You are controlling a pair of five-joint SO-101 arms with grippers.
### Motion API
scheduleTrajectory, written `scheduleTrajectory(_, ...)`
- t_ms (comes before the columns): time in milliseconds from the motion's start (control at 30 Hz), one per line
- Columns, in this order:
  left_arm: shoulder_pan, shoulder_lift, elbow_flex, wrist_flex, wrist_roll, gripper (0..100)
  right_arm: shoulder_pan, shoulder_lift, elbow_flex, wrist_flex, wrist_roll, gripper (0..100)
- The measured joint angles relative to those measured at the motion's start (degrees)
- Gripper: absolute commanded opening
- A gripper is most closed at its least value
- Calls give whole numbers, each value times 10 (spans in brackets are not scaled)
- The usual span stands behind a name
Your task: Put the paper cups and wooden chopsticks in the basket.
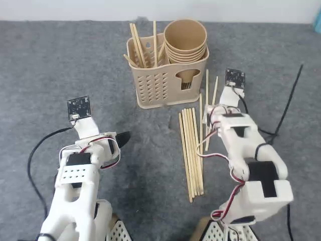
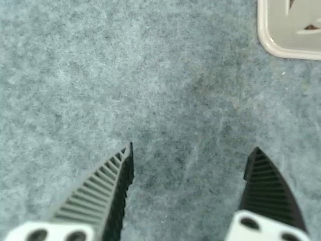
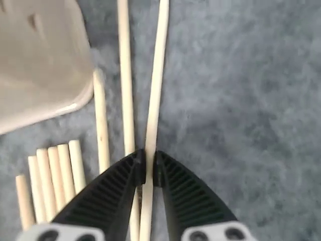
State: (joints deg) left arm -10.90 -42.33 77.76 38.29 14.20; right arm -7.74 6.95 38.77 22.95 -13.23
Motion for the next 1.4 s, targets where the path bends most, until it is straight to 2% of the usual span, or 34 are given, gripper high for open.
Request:
scheduleTrajectory(167,0,0,0,0,0,337,-3,-1,-40,122,-3,6)
scheduleTrajectory(300,0,0,0,0,0,337,8,-38,-38,162,-4,6)
scheduleTrajectory(733,0,0,0,0,0,337,24,-156,84,132,-4,6)
scheduleTrajectory(867,0,0,0,5,25,337,20,-174,123,80,-4,6)
scheduleTrajectory(967,10,0,-22,53,38,337,33,-175,128,53,-4,6)
scheduleTrajectory(1167,87,-1,-156,239,62,337,104,-180,129,29,-5,6)
scheduleTrajectory(1400,195,-1,-238,268,128,337,120,-181,129,17,-48,6)
